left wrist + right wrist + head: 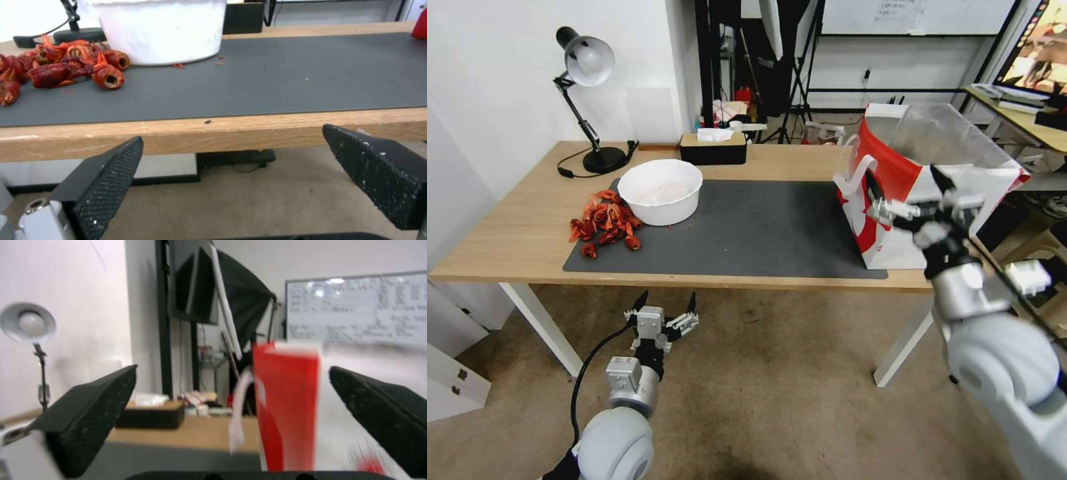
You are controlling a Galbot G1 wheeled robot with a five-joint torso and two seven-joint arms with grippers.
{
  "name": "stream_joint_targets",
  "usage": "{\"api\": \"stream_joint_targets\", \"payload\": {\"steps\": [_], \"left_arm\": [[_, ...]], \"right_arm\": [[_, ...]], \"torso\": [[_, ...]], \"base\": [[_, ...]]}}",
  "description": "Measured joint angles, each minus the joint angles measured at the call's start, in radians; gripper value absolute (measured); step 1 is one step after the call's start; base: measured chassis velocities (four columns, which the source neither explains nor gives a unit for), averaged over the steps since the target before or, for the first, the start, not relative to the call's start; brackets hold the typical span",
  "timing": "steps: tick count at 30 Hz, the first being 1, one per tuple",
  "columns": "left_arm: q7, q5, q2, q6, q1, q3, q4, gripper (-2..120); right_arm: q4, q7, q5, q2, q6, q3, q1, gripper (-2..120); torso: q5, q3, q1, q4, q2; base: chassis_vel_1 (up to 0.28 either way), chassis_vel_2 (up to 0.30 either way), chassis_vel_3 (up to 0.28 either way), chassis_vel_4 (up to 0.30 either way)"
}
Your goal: Close the takeout container lid, then place the container into the takeout bag.
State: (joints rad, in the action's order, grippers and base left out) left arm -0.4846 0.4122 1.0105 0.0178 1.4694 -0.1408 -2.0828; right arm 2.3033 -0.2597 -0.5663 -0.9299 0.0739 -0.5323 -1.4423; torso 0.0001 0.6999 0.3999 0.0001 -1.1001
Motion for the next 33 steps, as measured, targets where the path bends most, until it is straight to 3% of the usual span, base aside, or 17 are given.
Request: {"api": "stream_joint_targets", "payload": {"steps": [9, 15, 33], "left_arm": [[0.006, -0.011, 0.020, 0.004, 0.021, 0.000, -0.005, 100], [0.019, -0.035, 0.031, 0.017, 0.040, 0.004, -0.004, 100], [0.026, -0.080, 0.056, 0.072, 0.065, 0.009, 0.030, 100]], "right_arm": [[-0.108, 0.031, 0.212, -0.192, 0.208, 0.020, -0.297, 100], [-0.206, 0.056, 0.265, -0.263, 0.304, 0.055, -0.340, 100], [-0.244, 0.057, 0.277, -0.291, 0.314, 0.077, -0.315, 100]], "torso": [[-0.0003, 0.000, 0.000, -0.0004, 0.000], [0.0000, 0.000, 0.000, -0.0001, 0.000], [-0.0001, 0.000, 0.000, -0.0001, 0.000]], "base": [[0.000, 0.000, 0.000, 0.000], [0.000, 0.000, 0.000, 0.000], [0.000, 0.000, 0.000, 0.000]]}}
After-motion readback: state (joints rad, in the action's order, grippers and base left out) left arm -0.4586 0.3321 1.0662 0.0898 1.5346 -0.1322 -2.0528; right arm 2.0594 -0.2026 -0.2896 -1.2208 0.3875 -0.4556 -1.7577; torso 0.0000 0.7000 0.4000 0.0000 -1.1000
